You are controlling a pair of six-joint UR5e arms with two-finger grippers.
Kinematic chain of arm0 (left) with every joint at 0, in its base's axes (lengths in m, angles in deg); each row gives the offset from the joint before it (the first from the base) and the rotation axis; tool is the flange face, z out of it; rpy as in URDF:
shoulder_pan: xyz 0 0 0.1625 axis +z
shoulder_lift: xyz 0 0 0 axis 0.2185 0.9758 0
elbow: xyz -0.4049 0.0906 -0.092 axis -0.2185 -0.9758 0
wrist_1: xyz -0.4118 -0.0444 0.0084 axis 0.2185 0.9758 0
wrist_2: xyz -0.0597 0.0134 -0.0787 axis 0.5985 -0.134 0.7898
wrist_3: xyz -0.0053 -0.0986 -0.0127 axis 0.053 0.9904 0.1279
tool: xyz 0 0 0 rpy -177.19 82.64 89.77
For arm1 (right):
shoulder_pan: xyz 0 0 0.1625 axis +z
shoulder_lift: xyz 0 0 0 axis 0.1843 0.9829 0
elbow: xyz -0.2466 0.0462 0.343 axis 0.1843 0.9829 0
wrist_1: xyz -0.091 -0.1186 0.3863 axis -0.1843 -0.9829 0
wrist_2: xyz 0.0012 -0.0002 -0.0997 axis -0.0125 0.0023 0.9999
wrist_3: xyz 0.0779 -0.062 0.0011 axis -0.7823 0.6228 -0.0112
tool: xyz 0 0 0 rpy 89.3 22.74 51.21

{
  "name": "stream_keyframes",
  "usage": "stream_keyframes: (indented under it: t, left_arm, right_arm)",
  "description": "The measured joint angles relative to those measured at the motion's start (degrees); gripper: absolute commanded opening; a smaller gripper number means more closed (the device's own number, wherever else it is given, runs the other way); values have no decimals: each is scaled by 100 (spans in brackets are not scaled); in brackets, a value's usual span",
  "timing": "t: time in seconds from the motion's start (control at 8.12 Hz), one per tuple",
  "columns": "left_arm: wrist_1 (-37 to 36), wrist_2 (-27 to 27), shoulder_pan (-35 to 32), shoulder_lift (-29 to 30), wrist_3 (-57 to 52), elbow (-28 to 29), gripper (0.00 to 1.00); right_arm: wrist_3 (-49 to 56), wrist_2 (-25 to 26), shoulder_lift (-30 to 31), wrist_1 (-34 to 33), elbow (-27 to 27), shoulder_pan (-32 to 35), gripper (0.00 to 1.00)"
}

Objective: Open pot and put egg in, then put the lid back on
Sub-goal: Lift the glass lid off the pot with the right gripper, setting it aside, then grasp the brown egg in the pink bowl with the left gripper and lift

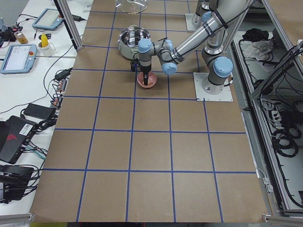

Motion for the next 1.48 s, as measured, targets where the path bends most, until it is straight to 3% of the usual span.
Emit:
stream_keyframes:
  t: [0.25,0.49,0.62,1.35,1.48]
  left_arm:
    - [-10,10,0,79,15,-10,96]
    - [-30,16,1,127,20,-14,63]
    - [-33,16,1,142,18,-15,54]
    - [-36,6,1,175,13,-31,51]
    - [-36,16,1,184,13,-33,35]
  right_arm:
    - [356,176,134,227,-24,-360,0]
    - [447,227,259,295,-62,-474,0]
    - [471,227,301,309,-74,-485,0]
    - [527,194,444,491,-87,-504,0]
    - [527,188,489,573,-88,-500,0]
